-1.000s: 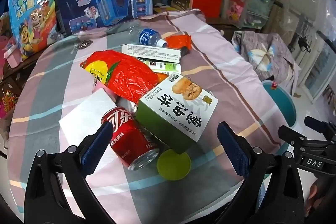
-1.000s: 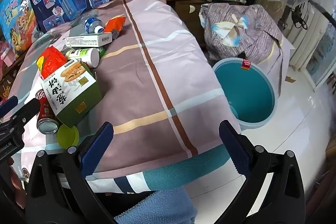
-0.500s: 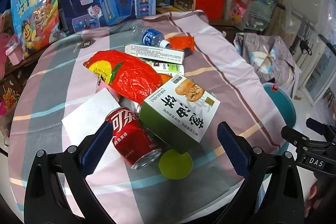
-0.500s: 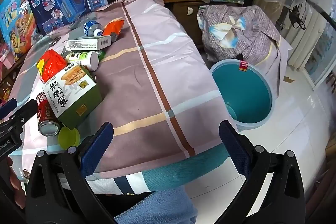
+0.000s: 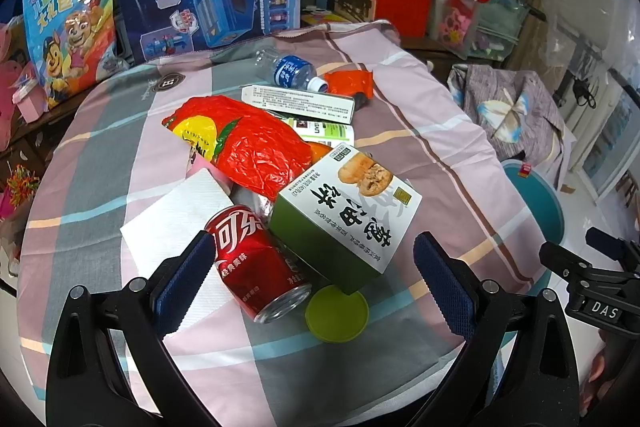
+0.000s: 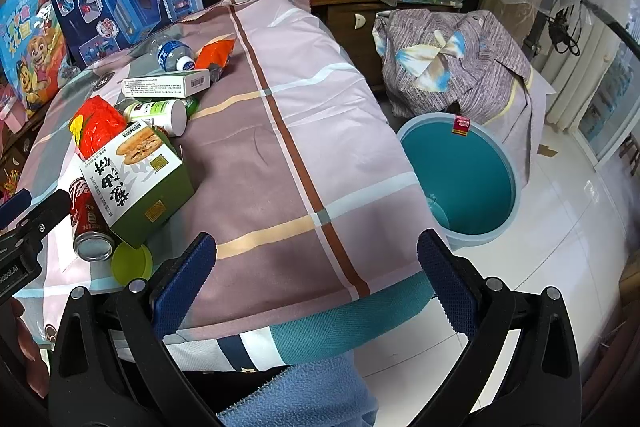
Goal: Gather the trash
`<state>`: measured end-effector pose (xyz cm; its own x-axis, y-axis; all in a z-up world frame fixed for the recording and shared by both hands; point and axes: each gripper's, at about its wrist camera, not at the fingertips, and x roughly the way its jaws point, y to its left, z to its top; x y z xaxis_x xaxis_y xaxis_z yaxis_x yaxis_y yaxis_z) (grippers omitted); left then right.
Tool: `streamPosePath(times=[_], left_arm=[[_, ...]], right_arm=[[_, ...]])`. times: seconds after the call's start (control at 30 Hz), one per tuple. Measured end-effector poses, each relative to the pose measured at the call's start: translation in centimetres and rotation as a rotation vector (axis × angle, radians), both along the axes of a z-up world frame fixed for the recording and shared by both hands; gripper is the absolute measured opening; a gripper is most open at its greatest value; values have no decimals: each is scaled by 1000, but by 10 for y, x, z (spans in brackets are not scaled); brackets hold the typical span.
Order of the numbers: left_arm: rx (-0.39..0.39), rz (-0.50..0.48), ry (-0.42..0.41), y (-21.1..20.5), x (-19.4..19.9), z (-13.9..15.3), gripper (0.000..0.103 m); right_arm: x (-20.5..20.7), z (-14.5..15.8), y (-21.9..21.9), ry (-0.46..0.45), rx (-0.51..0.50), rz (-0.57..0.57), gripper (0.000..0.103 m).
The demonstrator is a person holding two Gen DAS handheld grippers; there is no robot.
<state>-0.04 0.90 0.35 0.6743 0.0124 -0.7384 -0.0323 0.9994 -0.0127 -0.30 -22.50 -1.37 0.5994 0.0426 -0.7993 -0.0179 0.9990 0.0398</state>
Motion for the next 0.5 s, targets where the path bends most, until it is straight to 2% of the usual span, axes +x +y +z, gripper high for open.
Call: streamPosePath(times=[0.5], left_arm=[[2,0,-5,5,0,2,99]], right_arm=[[-1,-1,-3,6,6,-9,97]])
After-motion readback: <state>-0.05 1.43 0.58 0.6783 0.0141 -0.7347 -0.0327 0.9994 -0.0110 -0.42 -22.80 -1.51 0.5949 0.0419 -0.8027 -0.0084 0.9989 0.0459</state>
